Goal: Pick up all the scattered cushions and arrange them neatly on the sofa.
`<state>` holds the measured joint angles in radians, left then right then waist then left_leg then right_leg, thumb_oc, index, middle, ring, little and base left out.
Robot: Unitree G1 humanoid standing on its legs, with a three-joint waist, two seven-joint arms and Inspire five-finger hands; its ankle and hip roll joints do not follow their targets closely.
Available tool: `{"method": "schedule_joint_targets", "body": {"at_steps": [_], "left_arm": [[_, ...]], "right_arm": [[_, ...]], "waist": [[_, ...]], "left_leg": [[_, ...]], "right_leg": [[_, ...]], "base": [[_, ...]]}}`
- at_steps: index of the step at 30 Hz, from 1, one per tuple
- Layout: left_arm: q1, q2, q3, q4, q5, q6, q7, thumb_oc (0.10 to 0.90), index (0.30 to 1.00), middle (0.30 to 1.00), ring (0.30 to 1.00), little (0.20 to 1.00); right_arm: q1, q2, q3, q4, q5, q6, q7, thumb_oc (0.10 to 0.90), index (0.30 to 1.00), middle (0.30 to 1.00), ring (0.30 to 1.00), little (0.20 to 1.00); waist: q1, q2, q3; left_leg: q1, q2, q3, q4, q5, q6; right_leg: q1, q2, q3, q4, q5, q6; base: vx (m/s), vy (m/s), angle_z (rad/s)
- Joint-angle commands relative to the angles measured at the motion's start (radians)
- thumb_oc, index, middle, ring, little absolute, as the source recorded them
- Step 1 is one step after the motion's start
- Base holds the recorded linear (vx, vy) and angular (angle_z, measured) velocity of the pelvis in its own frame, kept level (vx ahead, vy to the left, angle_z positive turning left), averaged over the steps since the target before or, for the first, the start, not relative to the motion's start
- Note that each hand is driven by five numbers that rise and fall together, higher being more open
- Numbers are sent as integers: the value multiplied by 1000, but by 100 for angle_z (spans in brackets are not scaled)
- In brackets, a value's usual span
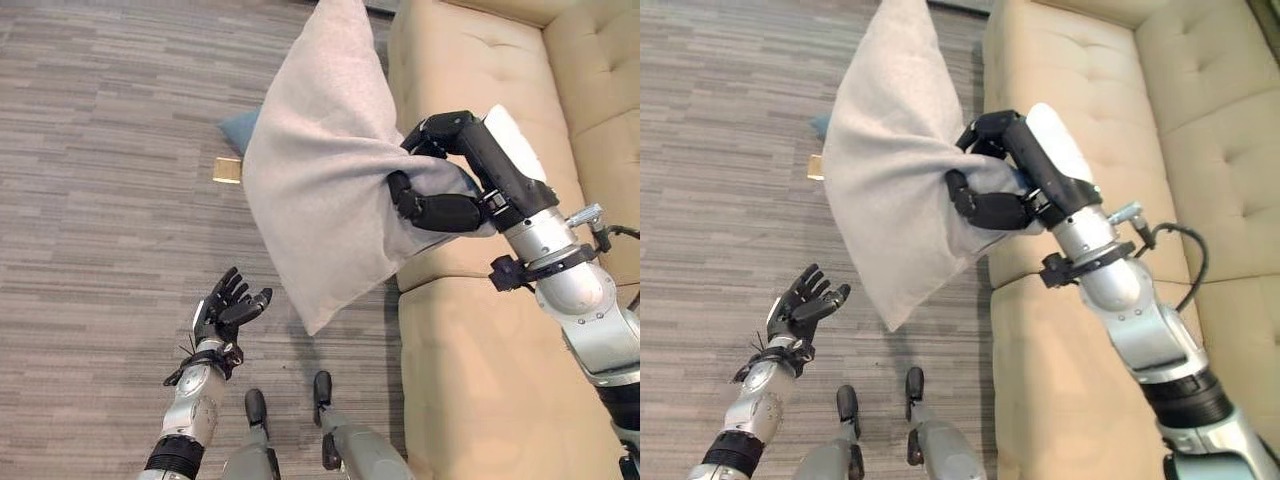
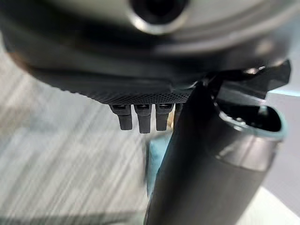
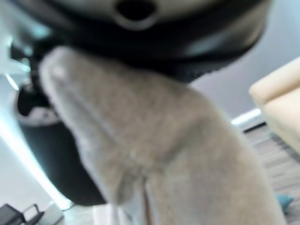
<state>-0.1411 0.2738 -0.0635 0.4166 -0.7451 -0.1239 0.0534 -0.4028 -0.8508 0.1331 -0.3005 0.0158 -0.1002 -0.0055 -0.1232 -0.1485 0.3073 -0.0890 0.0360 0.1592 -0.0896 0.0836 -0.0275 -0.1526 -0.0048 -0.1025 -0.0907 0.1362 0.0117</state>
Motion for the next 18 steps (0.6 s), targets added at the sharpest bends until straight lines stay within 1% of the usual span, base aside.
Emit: {"method": "schedule_joint_targets", "body": {"at_steps": [1,4,8,9,10,11,14,18], "left_arm": [[35,-8,-81,-10,-46,-67,-77,800,900,900,900,900],[6,-34,-147,-45,-102,-49,-121,800,900,900,900,900],[-18,-67,-194,-48,-159,-35,-139,800,900,900,900,900],[-27,-83,-212,-50,-185,-31,-144,706,759,759,759,759],[-30,-89,-221,-52,-198,-31,-146,571,556,556,556,556],[-41,-102,-239,-64,-223,-28,-152,400,300,300,300,300],[-41,-119,-262,-83,-240,-23,-165,400,300,300,300,300],[-32,-117,-265,-105,-243,-23,-178,400,300,300,300,300]], "right_arm": [[-58,102,-68,-47,146,-181,-81,400,300,300,300,300],[-79,139,-51,-65,151,-186,-76,400,300,300,300,300],[-91,168,-39,-83,140,-184,-80,400,300,300,300,300],[-95,181,-33,-90,137,-184,-82,400,300,300,300,300],[-98,189,-30,-89,132,-184,-84,400,300,300,300,300],[-101,197,-23,-87,121,-182,-90,400,300,300,300,300],[-93,222,-24,-83,94,-179,-93,400,300,300,300,300],[-74,237,-40,-82,80,-179,-89,400,300,300,300,300]], "waist": [[-12,-5,-364],[-27,4,-377],[-41,8,-384],[-45,10,-386],[-47,11,-387],[-49,13,-388],[-50,20,-391],[-46,26,-394]], "left_leg": [[47,-25,16,2,-138,-8],[51,-25,22,2,-140,-7],[48,-24,24,2,-138,-6],[48,-23,26,2,-137,-6],[48,-23,25,2,-137,-5],[47,-23,25,2,-136,-5],[47,-23,23,2,-136,-2],[47,-22,23,2,-135,-2]], "right_leg": [[37,-29,32,3,-68,124],[39,-28,38,3,-68,123],[35,-27,40,4,-64,123],[33,-27,42,5,-63,123],[33,-26,43,5,-63,122],[32,-26,45,5,-63,121],[32,-25,46,5,-63,119],[35,-25,46,3,-64,118]], "base": [[22,20,-8],[32,20,-11],[5,1,-5],[0,0,0],[0,0,0],[0,0,0],[3,-3,-4],[1,-13,-11]]}}
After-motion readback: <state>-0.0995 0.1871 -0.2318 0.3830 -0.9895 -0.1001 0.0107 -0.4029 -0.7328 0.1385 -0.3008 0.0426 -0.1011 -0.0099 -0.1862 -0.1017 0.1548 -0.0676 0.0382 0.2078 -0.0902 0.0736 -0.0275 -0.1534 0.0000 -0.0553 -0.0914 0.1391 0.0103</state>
